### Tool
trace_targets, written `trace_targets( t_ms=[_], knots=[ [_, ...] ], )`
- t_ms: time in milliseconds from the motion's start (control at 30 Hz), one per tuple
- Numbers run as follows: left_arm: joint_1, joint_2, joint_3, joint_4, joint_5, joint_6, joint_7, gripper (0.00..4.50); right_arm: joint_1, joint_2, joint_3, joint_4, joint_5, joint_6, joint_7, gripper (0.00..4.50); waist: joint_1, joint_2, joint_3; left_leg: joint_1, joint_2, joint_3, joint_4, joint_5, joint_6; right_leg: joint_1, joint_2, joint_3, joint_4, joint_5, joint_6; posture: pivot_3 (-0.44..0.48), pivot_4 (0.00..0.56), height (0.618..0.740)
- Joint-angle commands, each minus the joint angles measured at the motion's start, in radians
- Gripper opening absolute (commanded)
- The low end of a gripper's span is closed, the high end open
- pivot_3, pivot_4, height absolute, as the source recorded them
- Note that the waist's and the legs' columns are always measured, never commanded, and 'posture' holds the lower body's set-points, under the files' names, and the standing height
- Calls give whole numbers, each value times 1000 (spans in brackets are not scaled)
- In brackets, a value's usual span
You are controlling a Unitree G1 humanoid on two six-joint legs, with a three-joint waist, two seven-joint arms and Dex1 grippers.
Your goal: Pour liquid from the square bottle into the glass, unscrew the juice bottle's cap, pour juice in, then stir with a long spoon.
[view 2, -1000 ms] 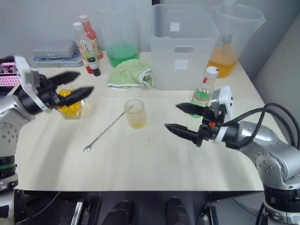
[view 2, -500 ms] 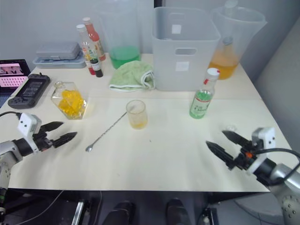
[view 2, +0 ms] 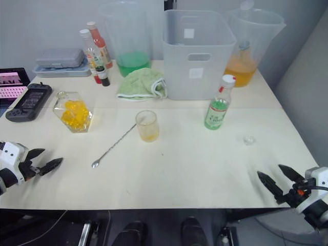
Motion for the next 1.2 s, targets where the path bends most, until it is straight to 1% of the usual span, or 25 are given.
trace_targets(
  t_ms=[33, 200, 300, 433, 467, 533, 633, 800, 900, 1000, 1100, 1133, 1200],
  knots=[
    [-12, 8, 1, -69, -12, -6, -20, 4452, -16, -15, -17, -8, -2, -22, -1, 4500, 1, 0, 0, 0, 0, 0, 0, 0, 0, 0, 0, 0, 0, 0, 0, 0, 150, 740],
    [-18, 1, -20, -198, -41, 75, -62, 4452, -37, -14, -14, -32, 15, -1, -7, 4500, 3, 0, 0, 0, 0, 0, 0, 0, 0, 0, 0, 0, 0, 0, 0, 0, 150, 740],
    [-53, 1, -40, -316, -86, 176, -90, 4452, -55, -14, -32, -88, 69, 42, -28, 4500, 2, 0, 0, 0, 0, 0, 0, 0, 0, 0, 0, 1, 0, 0, 0, 0, 150, 740],
    [-82, -6, -71, -442, -125, 265, -112, 4452, -53, -25, -42, -156, 119, 89, -40, 4500, 2, 0, 0, -1, 0, 0, 0, 0, 0, 0, 0, 1, 0, 0, 0, 0, 150, 740],
    [-88, -8, -76, -465, -132, 287, -111, 4452, -52, -29, -44, -166, 127, 96, -43, 4500, 2, 0, 0, -1, 0, 0, 0, 0, 0, 0, 0, 1, 0, 0, 0, 0, 150, 740],
    [-134, -17, -102, -493, -125, 300, -100, 4452, -44, -32, -55, -204, 159, 122, -55, 4500, 2, 0, 0, -1, 0, 0, 0, 0, 0, 0, 0, 1, 0, 0, 0, 0, 150, 740],
    [-212, -32, -137, -536, -147, 343, -113, 4452, -21, -32, -64, -276, 194, 155, -79, 4500, 4, 0, 0, -1, 0, 0, 0, 0, 0, 0, 0, 1, 0, 0, 0, 0, 150, 740],
    [-243, -44, -145, -595, -173, 400, -115, 4452, -52, -38, -55, -314, 221, 183, -122, 4500, -4, 0, 0, -1, 0, 0, 0, 0, 1, -1, 0, 1, -1, 0, 0, 0, 150, 740],
    [-244, -59, -137, -650, -197, 435, -89, 4452, -129, -66, -20, -320, 212, 193, -159, 4500, -5, 0, 0, -1, 0, 1, 0, -1, 1, -1, 1, 2, -1, 0, 0, 0, 150, 740],
    [-227, -65, -143, -705, -184, 428, -79, 4452, -225, -97, 18, -306, 225, 224, -190, 4500, -3, 0, 0, -1, 0, 1, 0, -1, 1, -1, 1, 2, -1, 0, 0, 0, 150, 740],
    [-214, -79, -130, -787, -214, 468, -41, 4452, -378, -144, 101, -243, 184, 241, -208, 4500, -3, 0, 0, -2, 0, 1, 0, -1, 1, -1, 1, 2, -1, 0, 0, 0, 150, 740],
    [-199, -84, -124, -836, -231, 492, -23, 4452, -463, -159, 149, -181, 134, 223, -212, 4500, -2, 0, 0, -2, 0, 2, 0, -1, 1, -1, 1, 3, -1, 0, 0, 0, 150, 740],
    [-171, -89, -116, -898, -251, 521, 2, 4452, -591, -165, 210, -85, 81, 202, -211, 4500, -5, 0, 1, -1, 1, 3, 0, -1, 1, -2, 2, 4, -2, 0, 0, 0, 150, 740]
  ],
)
